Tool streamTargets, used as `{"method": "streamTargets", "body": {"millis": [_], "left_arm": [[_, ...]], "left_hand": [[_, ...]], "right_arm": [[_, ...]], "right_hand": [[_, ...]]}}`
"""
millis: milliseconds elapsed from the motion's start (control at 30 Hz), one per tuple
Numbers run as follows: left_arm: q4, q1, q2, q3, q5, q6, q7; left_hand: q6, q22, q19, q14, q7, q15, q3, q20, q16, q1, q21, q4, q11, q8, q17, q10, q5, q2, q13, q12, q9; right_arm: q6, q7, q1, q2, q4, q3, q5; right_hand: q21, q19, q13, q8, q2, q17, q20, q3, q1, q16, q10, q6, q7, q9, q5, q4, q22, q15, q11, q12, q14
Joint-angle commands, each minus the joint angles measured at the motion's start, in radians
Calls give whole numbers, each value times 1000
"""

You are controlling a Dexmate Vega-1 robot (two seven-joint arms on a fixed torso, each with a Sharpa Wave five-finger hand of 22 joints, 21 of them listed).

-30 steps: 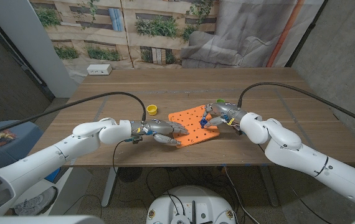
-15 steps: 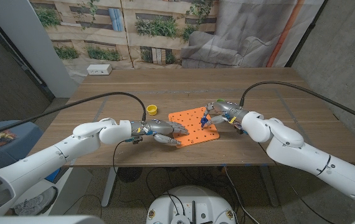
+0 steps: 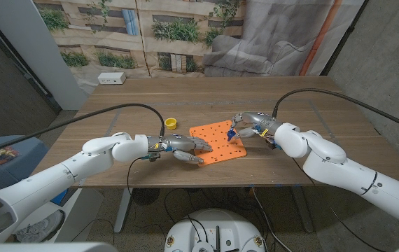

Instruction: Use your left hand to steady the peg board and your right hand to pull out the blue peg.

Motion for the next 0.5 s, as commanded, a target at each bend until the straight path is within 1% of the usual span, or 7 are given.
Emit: {"method": "streamTargets", "body": {"millis": [33, 500], "left_arm": [[-1, -6, -4, 2, 8, 5, 1], [-10, -19, -2, -1, 24, 9, 2]], "left_hand": [[8, 2, 7, 13, 5, -74, 3, -163, 4, 10, 3, -2, 15, -1, 5, 16, -1, 77, 2, 6, 5], [9, 2, 7, 12, 5, -72, 2, -163, 4, 10, 2, -3, 14, -1, 5, 16, -1, 78, 2, 5, 5]], "right_arm": [[-5, 4, 9, -33, -26, 22, 29], [-1, 8, 15, -68, -44, 53, 57]], "right_hand": [[0, -1, 1, 32, 8, 6, 8, -7, -12, 4, -3, 78, -24, 13, 8, 0, 2, 3, 6, -2, -5], [-1, -2, 2, 28, 8, 7, 9, -13, -18, 3, -3, 70, -24, 12, 9, 3, 2, 6, 10, -4, -9]]}}
